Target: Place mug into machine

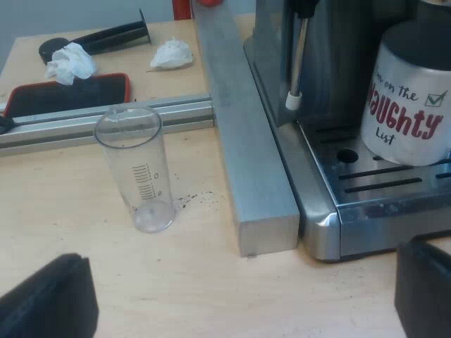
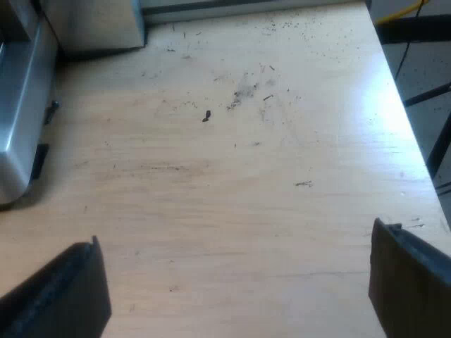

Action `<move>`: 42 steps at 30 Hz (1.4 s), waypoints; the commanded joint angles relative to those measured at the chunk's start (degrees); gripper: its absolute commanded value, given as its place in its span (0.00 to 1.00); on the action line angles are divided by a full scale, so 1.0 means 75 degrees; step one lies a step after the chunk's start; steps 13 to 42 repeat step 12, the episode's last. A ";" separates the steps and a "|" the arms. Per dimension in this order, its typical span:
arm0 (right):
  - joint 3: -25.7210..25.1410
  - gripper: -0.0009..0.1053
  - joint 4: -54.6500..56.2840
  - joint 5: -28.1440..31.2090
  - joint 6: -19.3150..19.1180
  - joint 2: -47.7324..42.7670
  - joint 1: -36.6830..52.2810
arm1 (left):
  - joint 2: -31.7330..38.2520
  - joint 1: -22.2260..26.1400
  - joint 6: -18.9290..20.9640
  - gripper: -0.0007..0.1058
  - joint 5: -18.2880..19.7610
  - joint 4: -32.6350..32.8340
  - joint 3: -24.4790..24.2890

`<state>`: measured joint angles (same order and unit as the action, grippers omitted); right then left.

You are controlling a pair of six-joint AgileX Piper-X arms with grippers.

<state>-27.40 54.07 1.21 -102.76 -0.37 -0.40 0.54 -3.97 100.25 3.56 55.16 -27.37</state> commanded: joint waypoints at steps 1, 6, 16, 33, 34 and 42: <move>-0.0047 0.73 0.0022 0.0009 -0.0046 -0.0351 0.0015 | 0.1084 -0.0003 -0.0031 0.82 0.0036 -0.0088 -0.0014; -0.0047 0.73 0.0022 0.0009 -0.0046 -0.0351 0.0015 | 0.1084 -0.0003 -0.0031 0.82 0.0036 -0.0088 -0.0014; -0.0047 0.73 0.0022 0.0009 -0.0046 -0.0351 0.0015 | 0.1084 -0.0003 -0.0066 0.82 0.0115 -0.0088 -0.0014; -0.0047 0.73 0.0022 0.0009 -0.0046 -0.0351 0.0015 | 0.1084 -0.0003 -0.0066 0.82 0.0115 -0.0088 -0.0014; -0.0047 0.73 0.0022 0.0009 -0.0046 -0.0351 0.0015 | 0.1084 -0.0003 -0.0066 0.82 0.0115 -0.0088 -0.0014; -0.0047 0.73 0.0022 0.0009 -0.0046 -0.0351 0.0015 | 0.1084 -0.0003 -0.0066 0.82 0.0115 -0.0088 -0.0014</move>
